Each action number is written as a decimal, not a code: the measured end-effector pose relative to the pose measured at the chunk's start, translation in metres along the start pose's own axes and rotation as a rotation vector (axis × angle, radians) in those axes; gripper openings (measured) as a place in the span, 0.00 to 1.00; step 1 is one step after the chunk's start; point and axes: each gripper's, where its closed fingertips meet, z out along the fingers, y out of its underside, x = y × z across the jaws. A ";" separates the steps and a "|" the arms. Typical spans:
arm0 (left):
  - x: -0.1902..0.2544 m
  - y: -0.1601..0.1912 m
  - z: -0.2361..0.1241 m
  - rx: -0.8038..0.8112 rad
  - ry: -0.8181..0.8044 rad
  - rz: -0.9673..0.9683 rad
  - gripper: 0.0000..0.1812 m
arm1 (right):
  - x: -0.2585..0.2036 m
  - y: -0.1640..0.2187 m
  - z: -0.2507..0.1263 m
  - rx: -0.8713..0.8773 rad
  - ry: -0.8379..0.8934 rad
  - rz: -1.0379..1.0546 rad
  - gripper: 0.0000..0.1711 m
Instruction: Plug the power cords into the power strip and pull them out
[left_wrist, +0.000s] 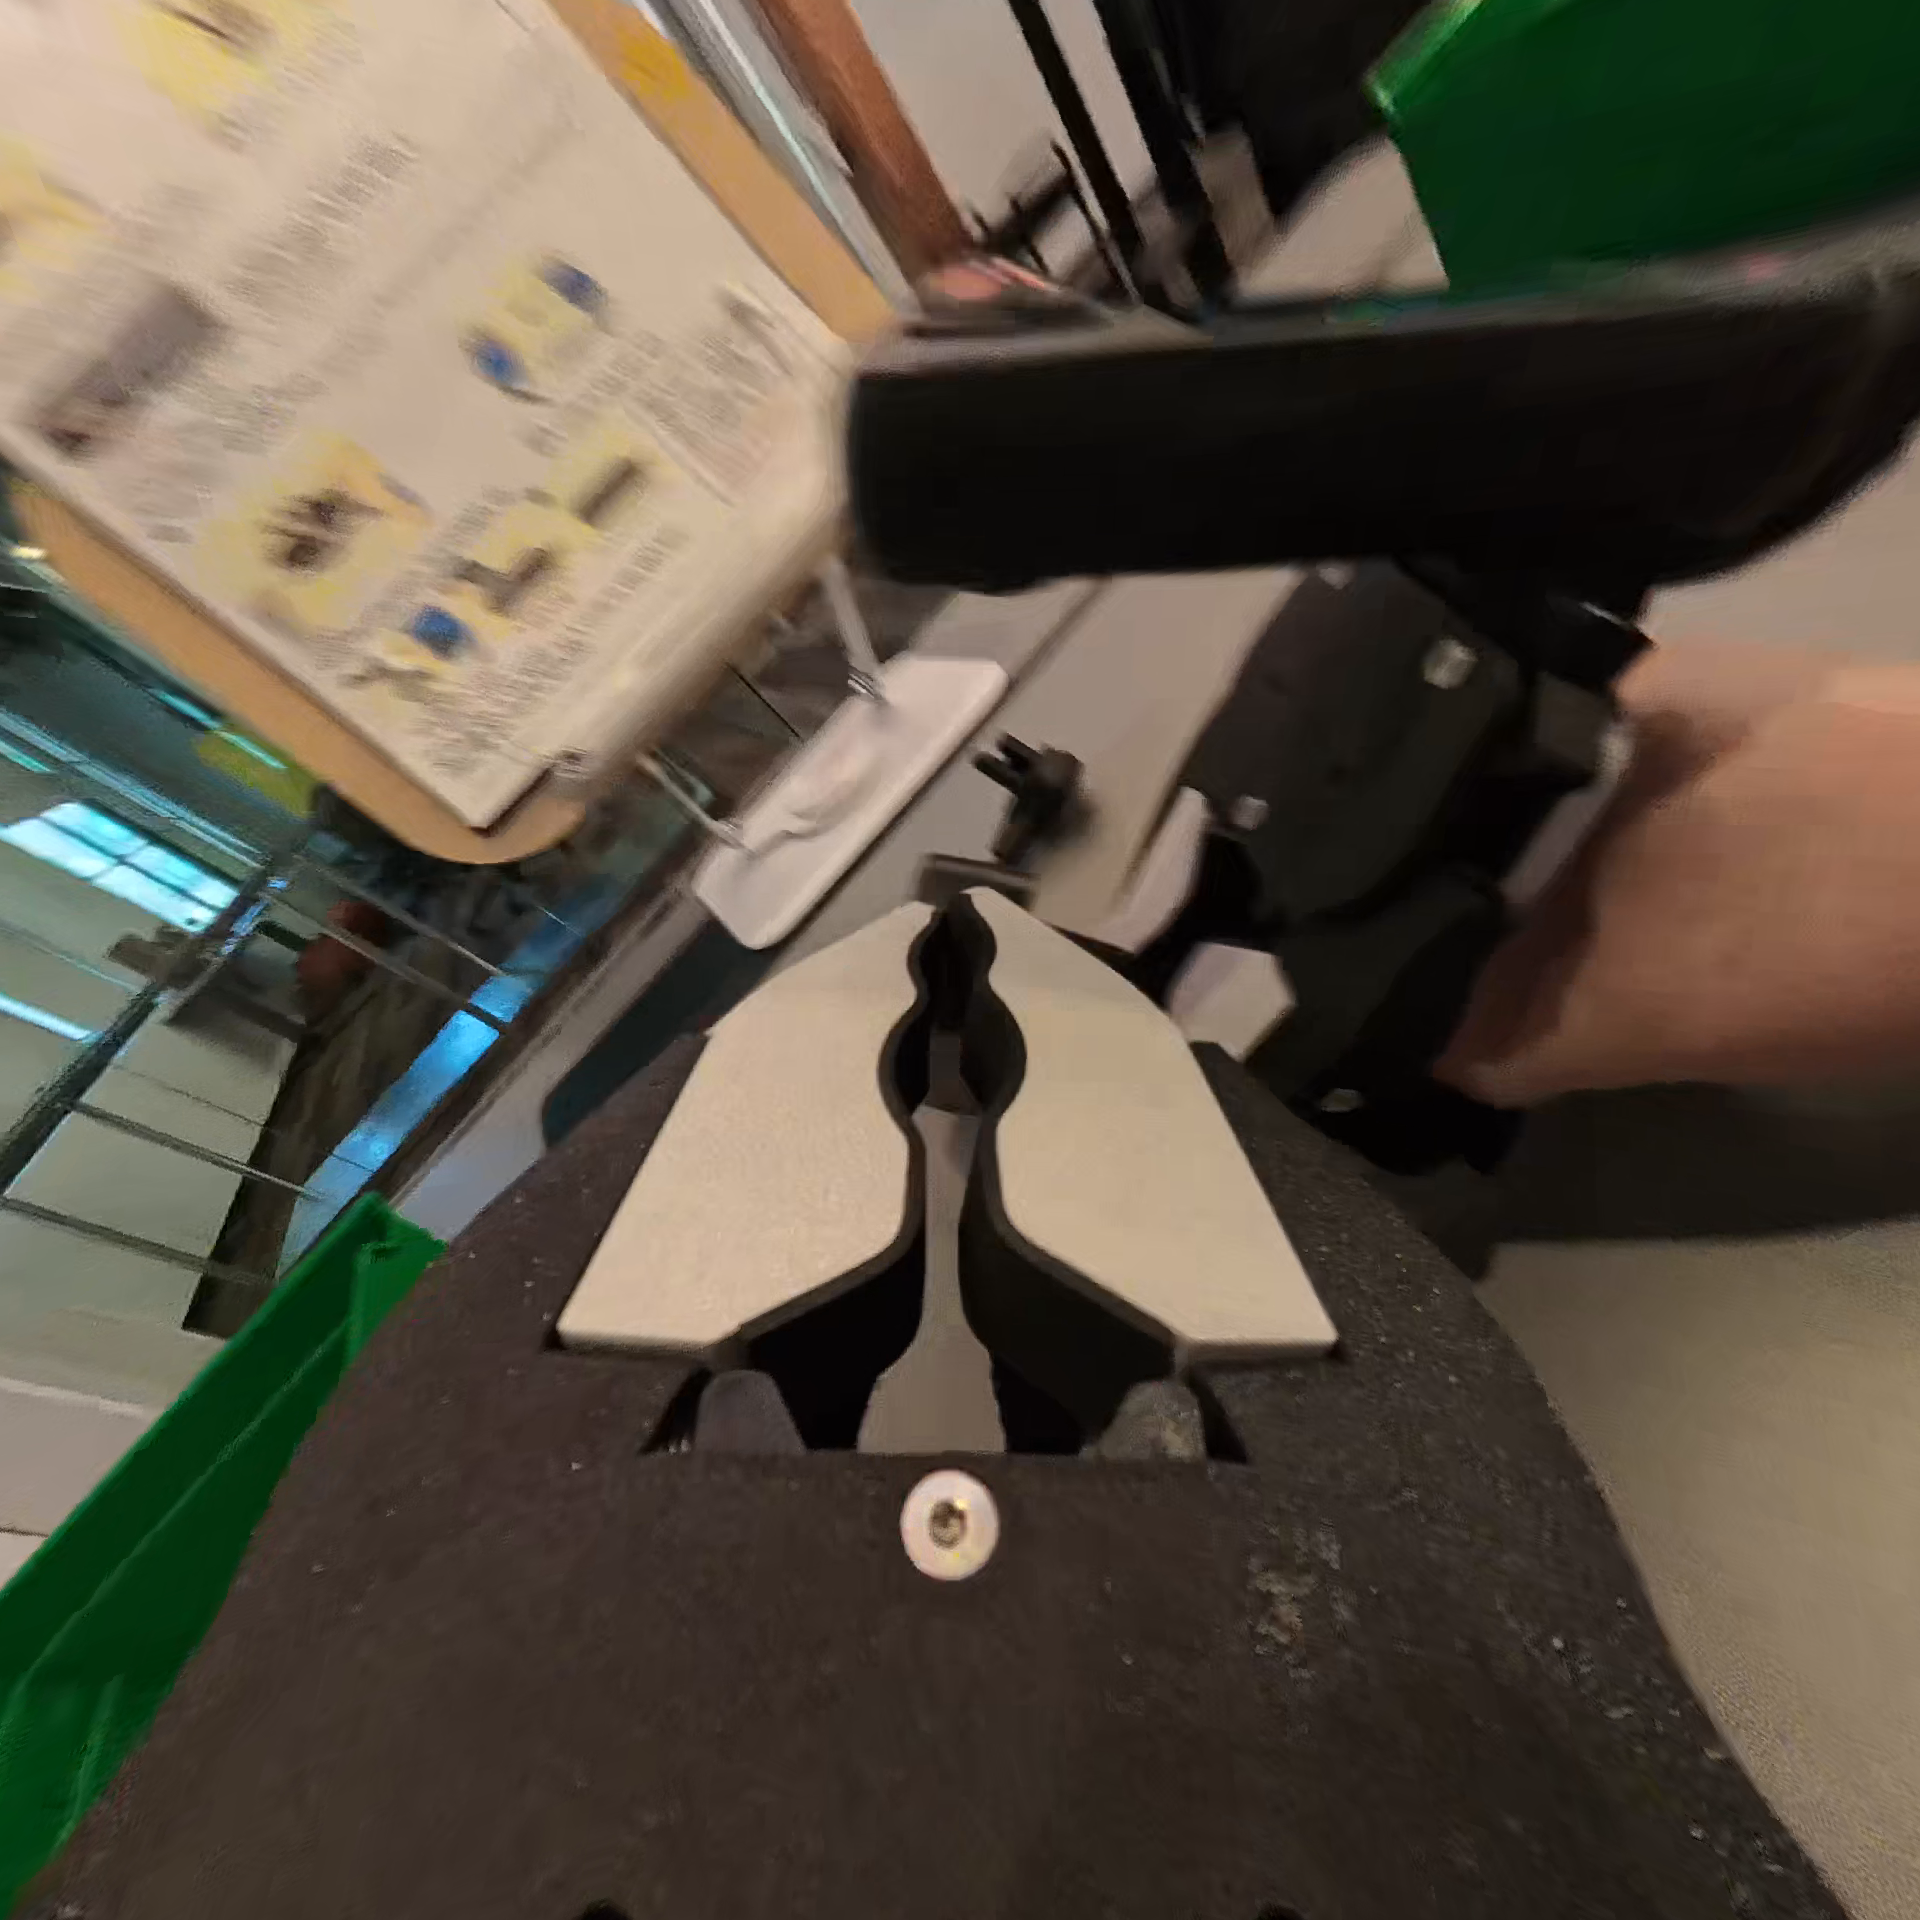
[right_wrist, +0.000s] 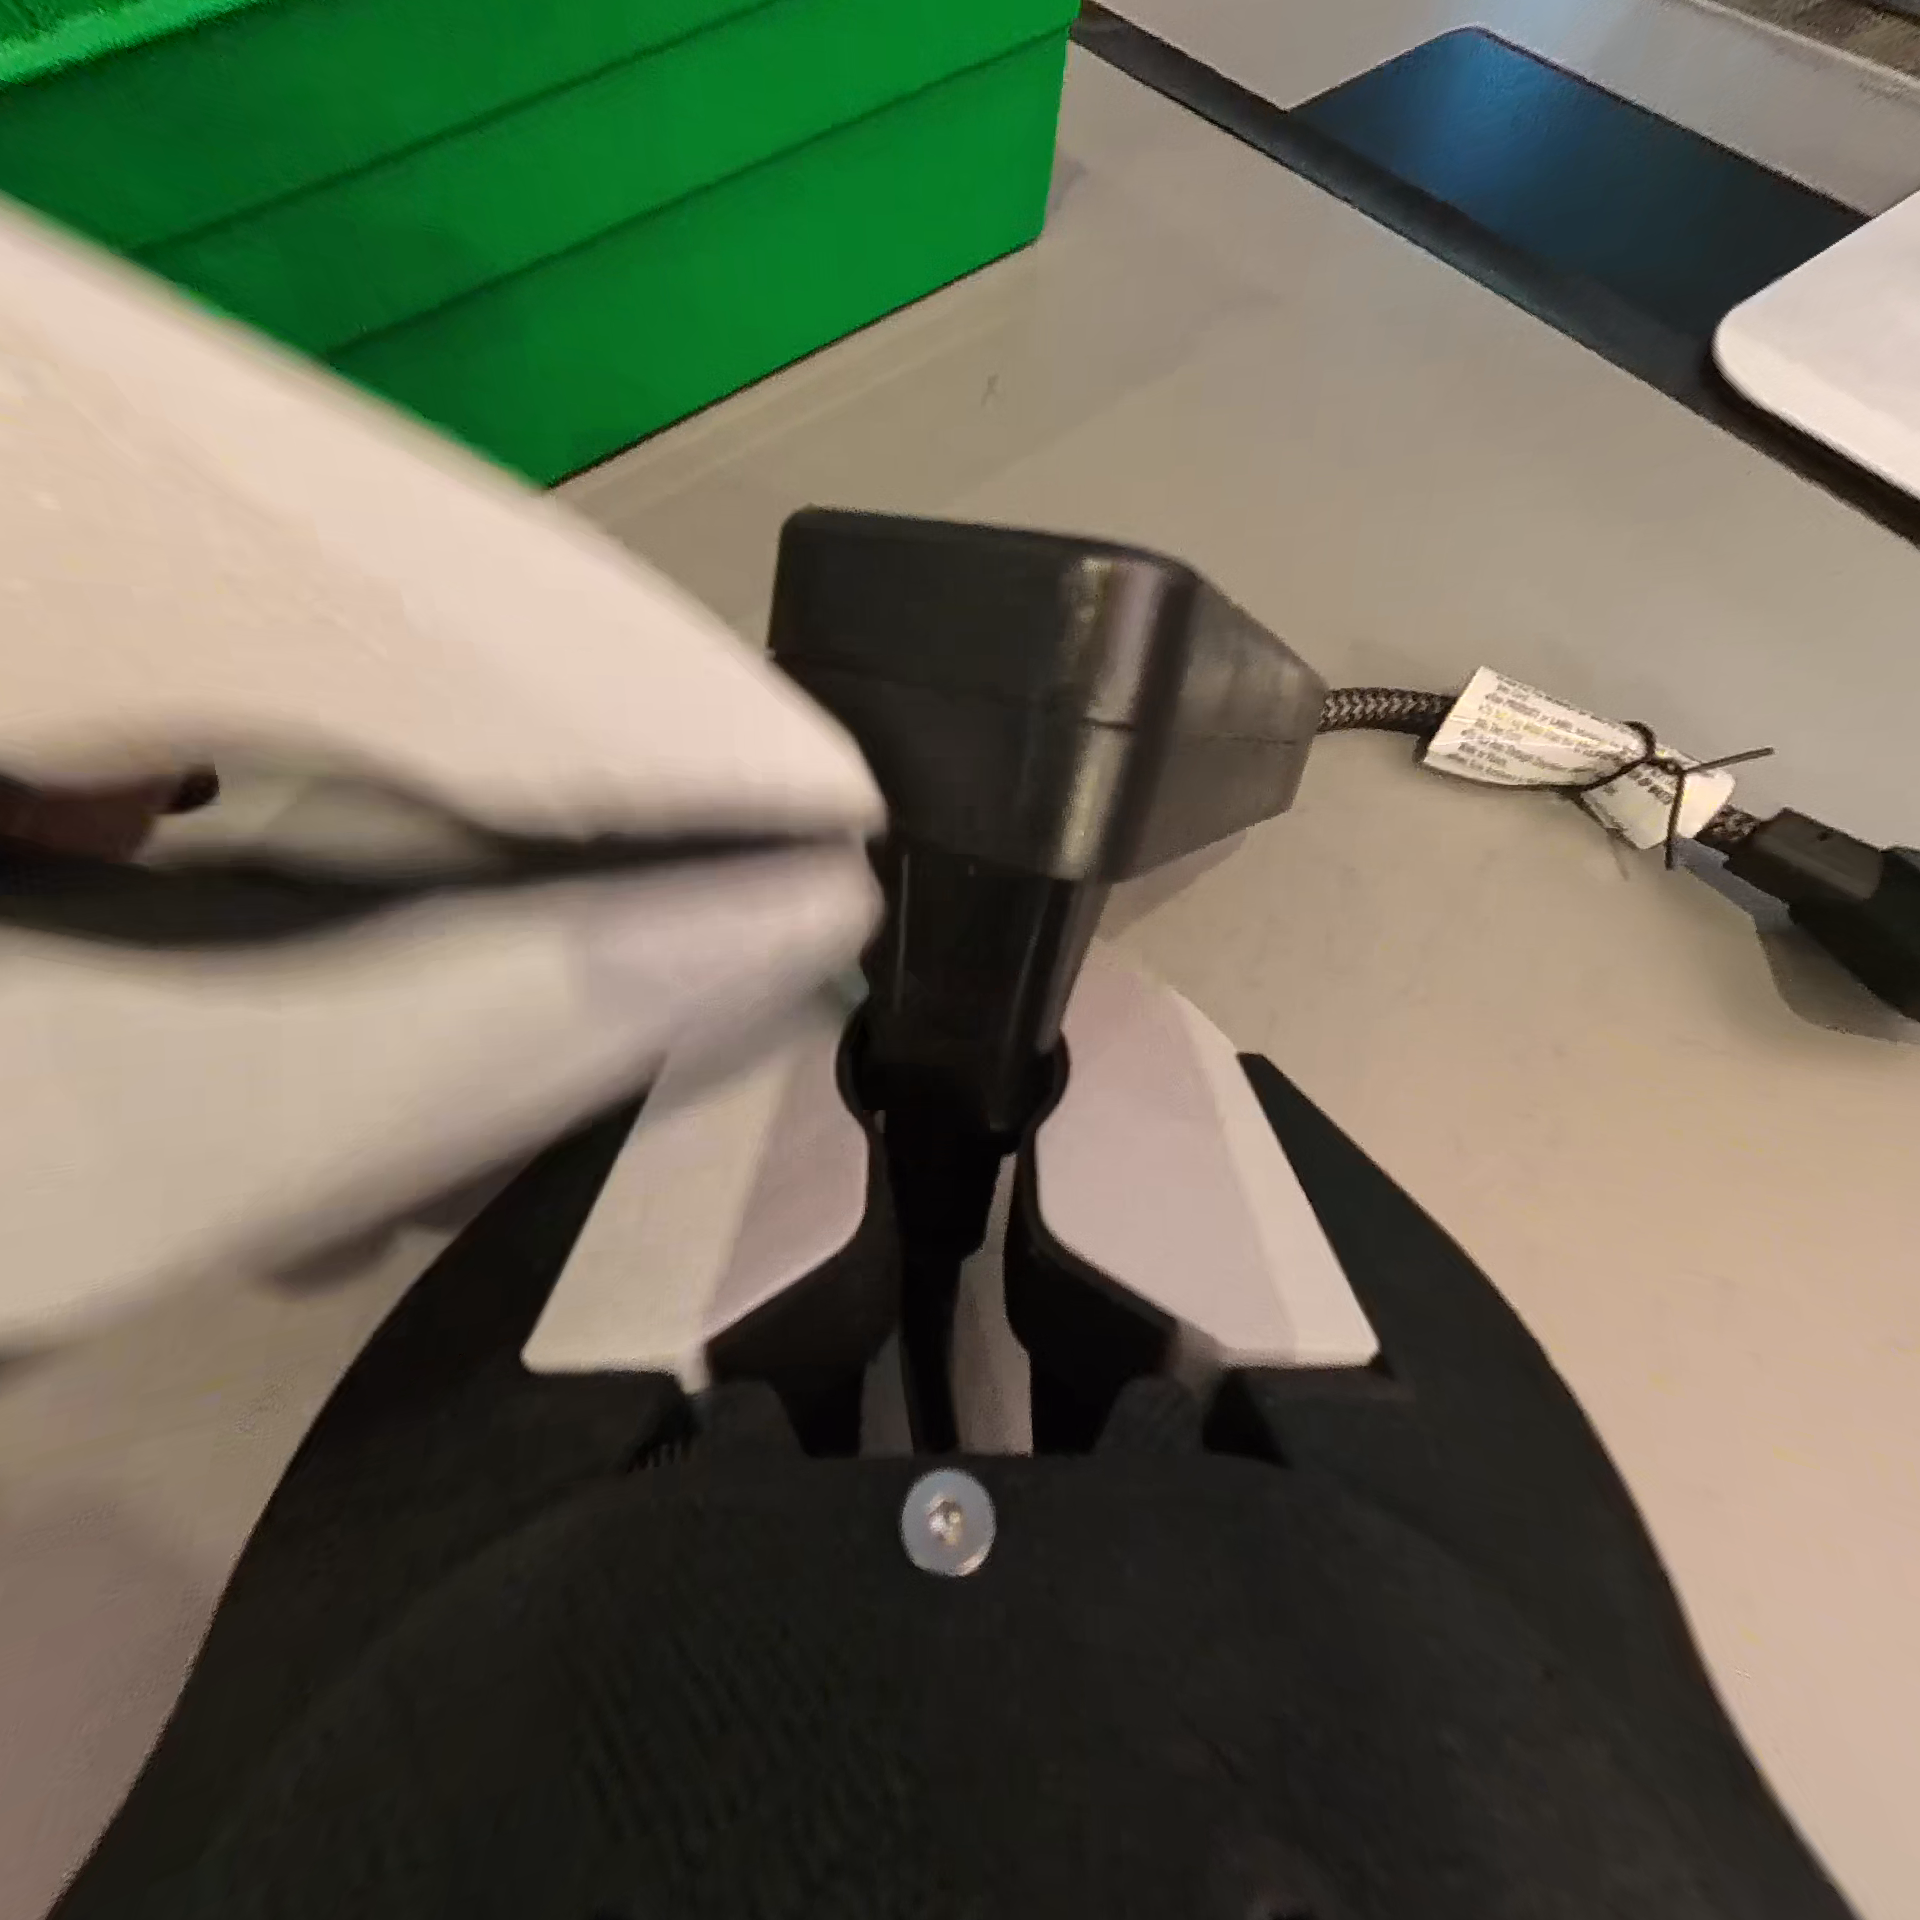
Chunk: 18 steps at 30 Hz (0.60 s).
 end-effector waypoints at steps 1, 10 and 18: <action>-0.011 -0.005 -0.007 0.045 -0.012 -0.037 0.00 | 0.000 0.000 -0.001 0.005 -0.004 0.000 0.12; -0.011 0.074 0.003 -0.231 0.230 -0.231 0.13 | -0.003 -0.010 -0.013 0.051 -0.117 0.035 0.12; -0.020 0.060 0.010 -0.132 0.115 -0.154 0.27 | -0.040 -0.028 -0.056 0.038 -0.595 0.148 0.11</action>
